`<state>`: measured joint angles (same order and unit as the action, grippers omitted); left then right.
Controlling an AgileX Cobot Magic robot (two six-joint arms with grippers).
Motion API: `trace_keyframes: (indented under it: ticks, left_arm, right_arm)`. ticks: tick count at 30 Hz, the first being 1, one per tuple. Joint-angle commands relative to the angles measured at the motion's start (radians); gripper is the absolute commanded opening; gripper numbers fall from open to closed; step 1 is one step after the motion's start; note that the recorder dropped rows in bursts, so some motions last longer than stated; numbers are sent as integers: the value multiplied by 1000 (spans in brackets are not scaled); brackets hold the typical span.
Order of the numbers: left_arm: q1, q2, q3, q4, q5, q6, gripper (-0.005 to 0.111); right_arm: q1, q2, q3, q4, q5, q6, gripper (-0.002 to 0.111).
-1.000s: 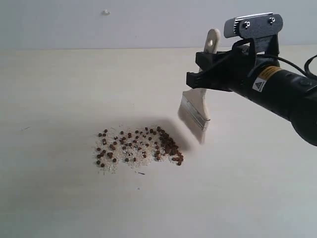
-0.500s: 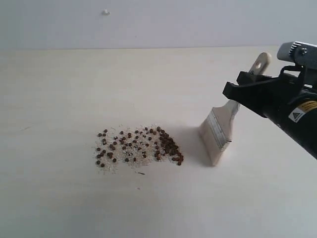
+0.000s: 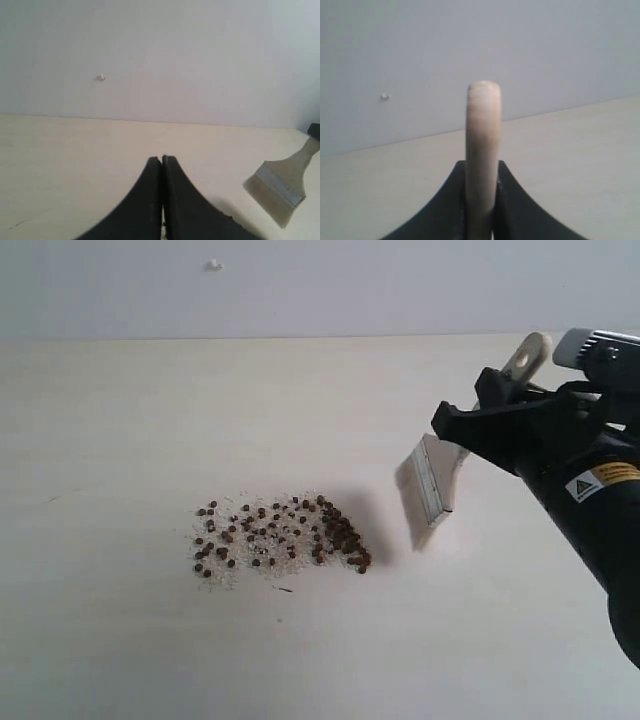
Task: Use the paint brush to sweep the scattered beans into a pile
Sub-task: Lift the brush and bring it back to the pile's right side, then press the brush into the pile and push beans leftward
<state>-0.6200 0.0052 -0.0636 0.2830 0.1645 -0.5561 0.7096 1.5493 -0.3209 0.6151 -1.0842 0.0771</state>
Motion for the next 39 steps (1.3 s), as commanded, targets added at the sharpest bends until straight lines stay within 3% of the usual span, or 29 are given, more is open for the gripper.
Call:
trace_keyframes:
  ticks: [1,9,14,24,39]
  left_arm:
    - [4,-5,6,-2,-8,2,0]
    - [4,-5,6,-2,-8,2,0]
    - [4,-5,6,-2,-8,2,0]
    - [4,-5,6,1,-8,2,0]
    - [4,-5,6,1,-8,2,0]
  right_arm:
    - [12,-8,4,-84,2,-23,0]
    - [12,-5,4,-125,54,-85,0]
    - [12,18,2,-134,36,48,0]
    - [15,95,-5,-23,-18,112,0]
    - [145,231,-153,72,-17,106,0]
